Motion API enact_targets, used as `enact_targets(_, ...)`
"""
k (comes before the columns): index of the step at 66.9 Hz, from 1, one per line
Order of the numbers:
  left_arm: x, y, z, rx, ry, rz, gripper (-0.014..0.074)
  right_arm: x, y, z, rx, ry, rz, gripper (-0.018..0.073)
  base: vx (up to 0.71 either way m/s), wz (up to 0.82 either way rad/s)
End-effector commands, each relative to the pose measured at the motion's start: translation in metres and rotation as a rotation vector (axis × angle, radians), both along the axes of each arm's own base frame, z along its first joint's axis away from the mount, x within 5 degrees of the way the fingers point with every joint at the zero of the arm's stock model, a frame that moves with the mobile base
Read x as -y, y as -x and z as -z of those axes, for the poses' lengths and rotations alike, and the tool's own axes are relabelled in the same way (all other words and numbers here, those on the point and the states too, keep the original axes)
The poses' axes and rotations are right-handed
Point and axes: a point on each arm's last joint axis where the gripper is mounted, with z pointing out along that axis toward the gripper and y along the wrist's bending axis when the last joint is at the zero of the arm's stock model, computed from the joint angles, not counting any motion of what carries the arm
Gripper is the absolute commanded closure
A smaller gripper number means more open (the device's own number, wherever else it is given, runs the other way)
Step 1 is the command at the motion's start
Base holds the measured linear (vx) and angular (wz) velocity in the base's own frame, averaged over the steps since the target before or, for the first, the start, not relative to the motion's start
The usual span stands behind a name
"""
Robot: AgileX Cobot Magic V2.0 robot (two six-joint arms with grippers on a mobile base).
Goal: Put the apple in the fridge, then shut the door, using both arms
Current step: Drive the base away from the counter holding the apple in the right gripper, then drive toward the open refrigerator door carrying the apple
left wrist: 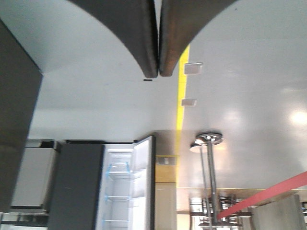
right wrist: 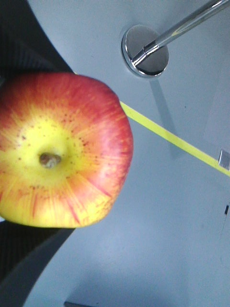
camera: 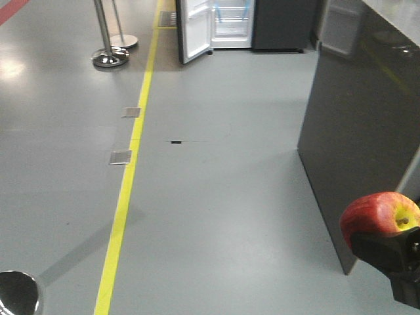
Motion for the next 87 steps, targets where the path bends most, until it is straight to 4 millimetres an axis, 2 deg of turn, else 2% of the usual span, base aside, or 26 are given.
enact_targets(1,0.0002,-0.0011,-0.0004,0.055,0.013,0.003,0.0603,-0.0009,-0.0024,-0.0126,0.081,-0.04,0.01,0.0384,0.21,0.37)
enact_targets(20,0.0002,-0.0011,-0.0004,0.055,0.013,0.003,0.0603,-0.0009,-0.0024,-0.0126,0.081,-0.04,0.01,0.0384,0.23,0.19)
enact_targets(87,0.0002,-0.0011,-0.0004,0.055,0.013,0.003,0.0603,-0.0009,-0.0024,-0.0126,0.081,-0.041,0.01,0.0384,0.34,-0.02)
